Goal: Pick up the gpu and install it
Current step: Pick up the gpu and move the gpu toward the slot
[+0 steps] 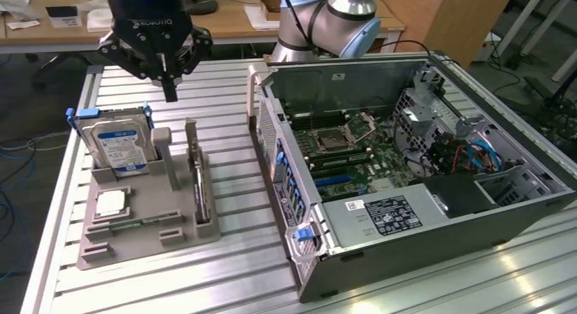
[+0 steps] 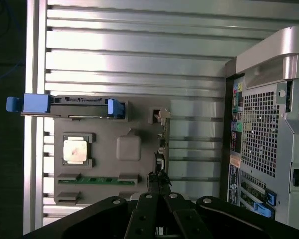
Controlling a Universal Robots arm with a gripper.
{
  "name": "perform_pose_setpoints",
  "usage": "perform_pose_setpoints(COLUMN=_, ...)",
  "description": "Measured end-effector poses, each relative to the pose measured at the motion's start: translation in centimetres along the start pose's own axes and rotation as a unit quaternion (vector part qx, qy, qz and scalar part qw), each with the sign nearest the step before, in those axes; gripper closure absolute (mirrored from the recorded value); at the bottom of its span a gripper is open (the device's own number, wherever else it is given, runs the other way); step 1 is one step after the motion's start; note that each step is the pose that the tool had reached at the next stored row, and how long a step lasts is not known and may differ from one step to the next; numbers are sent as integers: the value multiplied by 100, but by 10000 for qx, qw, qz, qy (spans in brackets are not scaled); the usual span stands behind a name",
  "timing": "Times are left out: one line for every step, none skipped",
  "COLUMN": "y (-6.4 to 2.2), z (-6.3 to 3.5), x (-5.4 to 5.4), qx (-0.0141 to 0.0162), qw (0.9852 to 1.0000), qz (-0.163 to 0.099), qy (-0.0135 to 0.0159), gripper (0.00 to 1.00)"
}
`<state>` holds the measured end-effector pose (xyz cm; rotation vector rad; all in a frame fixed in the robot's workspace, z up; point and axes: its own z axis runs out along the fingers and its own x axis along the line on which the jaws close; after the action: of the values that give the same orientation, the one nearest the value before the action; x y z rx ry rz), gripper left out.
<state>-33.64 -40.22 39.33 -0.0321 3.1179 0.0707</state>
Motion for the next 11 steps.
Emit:
perform_pose_setpoints(y=0, z=0, x=0, qx=0, qw=10000, qz=0, qy=0, gripper=89)
perform_pose_setpoints(y=0, z=0, x=0, qx=0, qw=10000, qz=0, qy=0, gripper=89)
perform_pose_setpoints(y=0, z=0, x=0, qx=0, qw=10000, qz=0, qy=0, gripper=89)
perform_pose_setpoints(y=0, z=0, x=0, qx=0, qw=10000, qz=0, qy=0, gripper=89)
perform_pose_setpoints(y=0, z=0, x=0, qx=0, qw=10000, qz=0, qy=0, gripper=89)
perform_pose_setpoints(y=0, z=0, x=0, qx=0, qw=10000, qz=0, qy=0, gripper=89)
perform_pose_setpoints(y=0, z=0, x=0, qx=0, qw=10000, qz=0, qy=0, gripper=89)
perform_pose_setpoints(y=0, z=0, x=0, qx=0, qw=10000, qz=0, qy=0, gripper=89)
perform_pose_setpoints(y=0, z=0, x=0, qx=0, qw=10000, qz=0, qy=-1, gripper=89)
perform_pose_setpoints(y=0, z=0, x=0, qx=0, qw=10000, qz=0, qy=0, gripper=89)
perform_pose_setpoints(y=0, z=0, x=0, qx=0, qw=10000, qz=0, qy=-1, gripper=89)
